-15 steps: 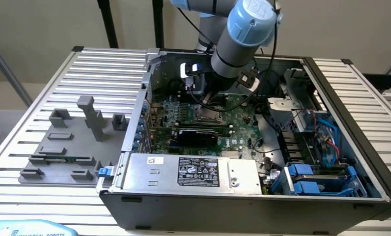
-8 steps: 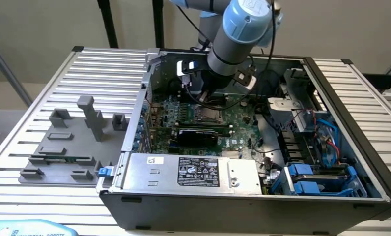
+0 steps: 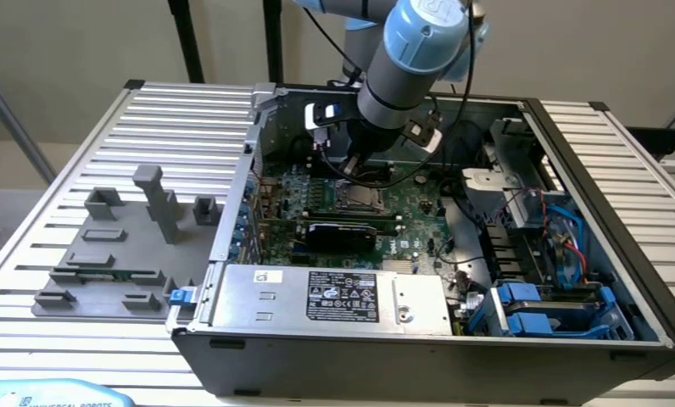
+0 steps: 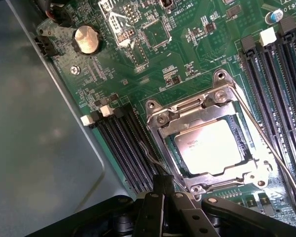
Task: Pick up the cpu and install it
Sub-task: 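Install the first cpu locking lever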
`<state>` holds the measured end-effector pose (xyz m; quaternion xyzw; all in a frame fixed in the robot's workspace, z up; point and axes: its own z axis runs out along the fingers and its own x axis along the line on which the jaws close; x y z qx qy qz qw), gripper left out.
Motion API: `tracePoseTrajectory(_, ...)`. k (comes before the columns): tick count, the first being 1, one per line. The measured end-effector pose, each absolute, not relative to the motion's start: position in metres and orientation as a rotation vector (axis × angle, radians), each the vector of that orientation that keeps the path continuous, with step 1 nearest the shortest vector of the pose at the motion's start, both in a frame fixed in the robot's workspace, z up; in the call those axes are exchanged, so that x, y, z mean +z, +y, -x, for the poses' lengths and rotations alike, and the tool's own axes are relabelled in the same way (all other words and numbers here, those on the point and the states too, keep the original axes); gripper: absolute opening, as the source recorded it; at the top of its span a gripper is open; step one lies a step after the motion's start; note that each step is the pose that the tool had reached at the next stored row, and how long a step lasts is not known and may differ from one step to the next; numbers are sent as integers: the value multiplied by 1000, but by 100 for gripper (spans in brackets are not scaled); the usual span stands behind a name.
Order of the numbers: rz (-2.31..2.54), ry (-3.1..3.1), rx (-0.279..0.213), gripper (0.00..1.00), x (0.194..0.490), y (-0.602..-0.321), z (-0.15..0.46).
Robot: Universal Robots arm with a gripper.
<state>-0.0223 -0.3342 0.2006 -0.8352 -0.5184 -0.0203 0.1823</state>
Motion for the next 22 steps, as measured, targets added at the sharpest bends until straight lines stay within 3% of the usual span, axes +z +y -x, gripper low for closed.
tracePoseTrajectory(22,2362,-1467,-52,11,201,-334,20)
